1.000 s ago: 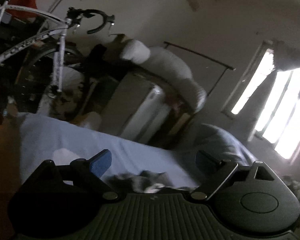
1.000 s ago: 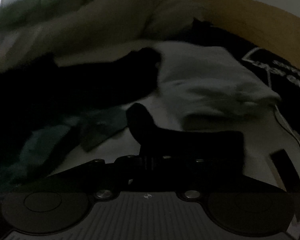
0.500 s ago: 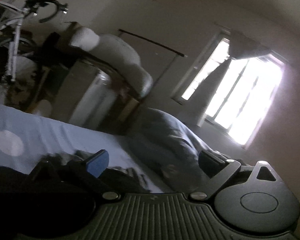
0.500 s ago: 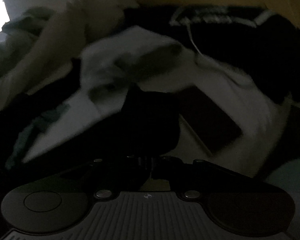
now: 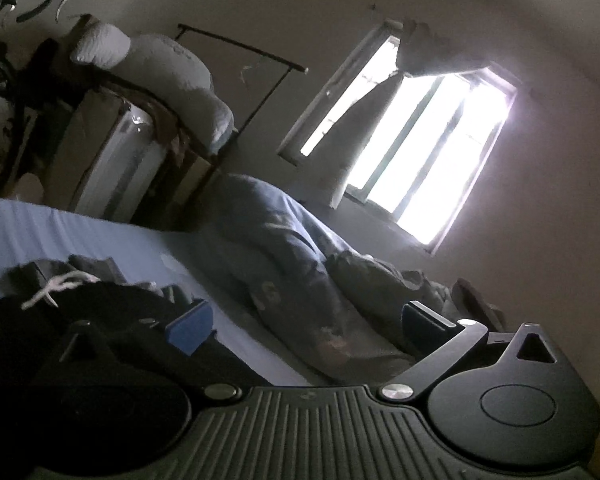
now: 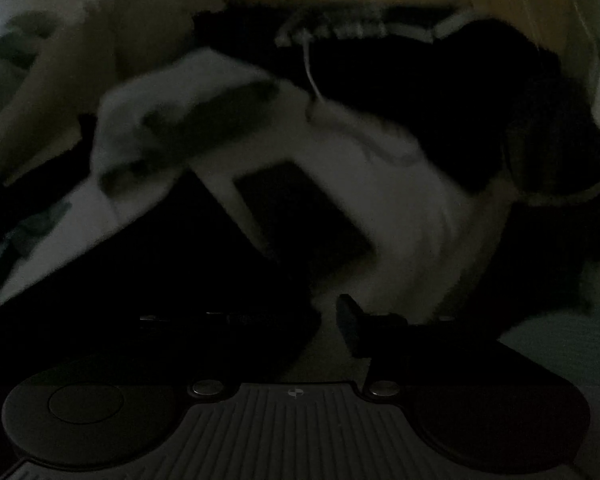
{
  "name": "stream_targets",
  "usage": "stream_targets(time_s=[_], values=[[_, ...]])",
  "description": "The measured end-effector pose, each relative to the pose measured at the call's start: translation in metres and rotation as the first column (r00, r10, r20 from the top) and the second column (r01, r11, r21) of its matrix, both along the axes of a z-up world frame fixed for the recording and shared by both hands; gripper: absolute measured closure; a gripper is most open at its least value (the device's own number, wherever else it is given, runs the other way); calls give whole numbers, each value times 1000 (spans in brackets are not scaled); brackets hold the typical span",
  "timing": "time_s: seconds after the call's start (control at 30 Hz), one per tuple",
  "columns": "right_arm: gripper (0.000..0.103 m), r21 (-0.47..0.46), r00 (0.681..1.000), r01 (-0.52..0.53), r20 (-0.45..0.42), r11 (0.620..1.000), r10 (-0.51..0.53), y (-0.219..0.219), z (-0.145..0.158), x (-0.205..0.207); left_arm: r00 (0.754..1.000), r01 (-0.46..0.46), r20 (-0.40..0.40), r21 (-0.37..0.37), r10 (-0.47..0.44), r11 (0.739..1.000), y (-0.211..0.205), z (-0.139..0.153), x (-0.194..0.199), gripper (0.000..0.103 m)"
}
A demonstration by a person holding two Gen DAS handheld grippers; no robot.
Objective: Fold clothes
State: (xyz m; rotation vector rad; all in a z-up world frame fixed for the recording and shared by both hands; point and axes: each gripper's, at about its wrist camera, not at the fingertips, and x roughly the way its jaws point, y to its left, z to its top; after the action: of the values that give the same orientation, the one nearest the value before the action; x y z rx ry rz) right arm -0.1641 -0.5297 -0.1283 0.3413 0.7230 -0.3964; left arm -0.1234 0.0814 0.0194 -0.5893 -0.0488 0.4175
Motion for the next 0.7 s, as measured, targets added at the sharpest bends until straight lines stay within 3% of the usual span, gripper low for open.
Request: stream_targets(time_s=[0.17, 0.33, 0.43, 0.57, 0.7], values=[[26, 13, 986, -123, 117, 992, 120, 6, 28, 14, 999, 37, -38, 27, -36, 999, -10, -3, 14, 0], [24, 0, 941, -253, 231, 967, 246, 21, 48, 46, 989, 128, -75, 39, -124, 991, -31, -6, 40, 0], [21, 26, 912, -295, 306, 955, 273, 22, 56, 74, 970, 223, -123, 115, -209, 968, -61, -8, 67, 0], [20, 35, 877, -341, 372, 939, 304, 28, 59, 119, 892, 423, -274, 225, -360, 878, -119, -19, 124, 0], [18, -13, 832, -400, 415, 916, 369, 31, 59, 165, 776, 607, -447, 339, -444, 719, -195, -36, 184, 0]])
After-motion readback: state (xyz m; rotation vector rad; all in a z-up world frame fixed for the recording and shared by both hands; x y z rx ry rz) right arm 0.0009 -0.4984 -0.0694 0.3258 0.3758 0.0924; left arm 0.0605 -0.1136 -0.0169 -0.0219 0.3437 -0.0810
